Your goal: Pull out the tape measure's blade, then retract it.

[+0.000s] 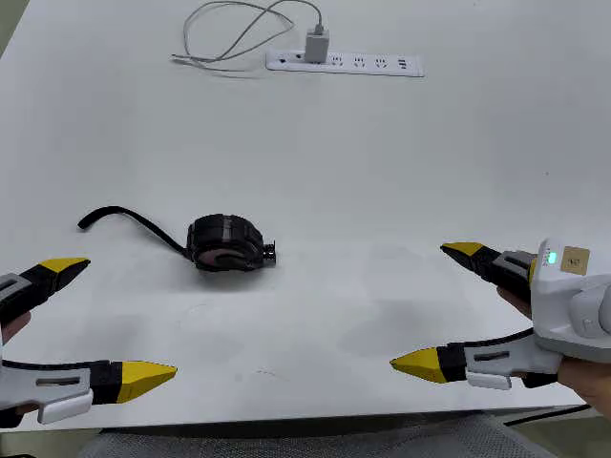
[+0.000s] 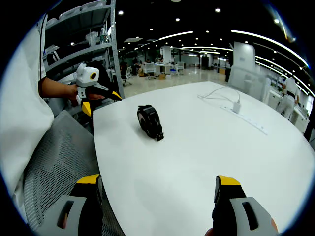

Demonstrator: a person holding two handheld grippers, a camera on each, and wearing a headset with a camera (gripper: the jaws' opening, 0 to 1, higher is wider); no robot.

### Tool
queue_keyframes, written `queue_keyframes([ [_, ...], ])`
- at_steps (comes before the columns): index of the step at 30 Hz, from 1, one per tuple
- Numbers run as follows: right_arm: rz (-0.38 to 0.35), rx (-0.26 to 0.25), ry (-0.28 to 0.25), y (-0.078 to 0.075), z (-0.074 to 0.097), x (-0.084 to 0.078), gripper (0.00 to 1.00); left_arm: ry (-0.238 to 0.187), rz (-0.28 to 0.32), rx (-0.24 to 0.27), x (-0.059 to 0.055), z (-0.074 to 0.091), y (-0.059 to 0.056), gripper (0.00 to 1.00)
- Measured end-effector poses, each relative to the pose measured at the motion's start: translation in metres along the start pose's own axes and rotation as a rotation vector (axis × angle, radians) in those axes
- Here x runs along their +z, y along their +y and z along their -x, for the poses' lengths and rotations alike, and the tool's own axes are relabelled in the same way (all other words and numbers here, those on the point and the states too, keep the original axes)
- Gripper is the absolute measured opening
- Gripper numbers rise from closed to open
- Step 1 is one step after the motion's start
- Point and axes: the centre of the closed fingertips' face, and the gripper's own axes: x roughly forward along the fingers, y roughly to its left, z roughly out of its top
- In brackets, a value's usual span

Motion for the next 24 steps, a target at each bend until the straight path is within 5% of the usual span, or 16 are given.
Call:
queue_keyframes([
  [24,-0.004,-0.001,-0.008,0.0001,-0.0016,0.0058,0.94,-0.021,0.009,0.003,0.0041,0.0001,0.0031,0.99],
])
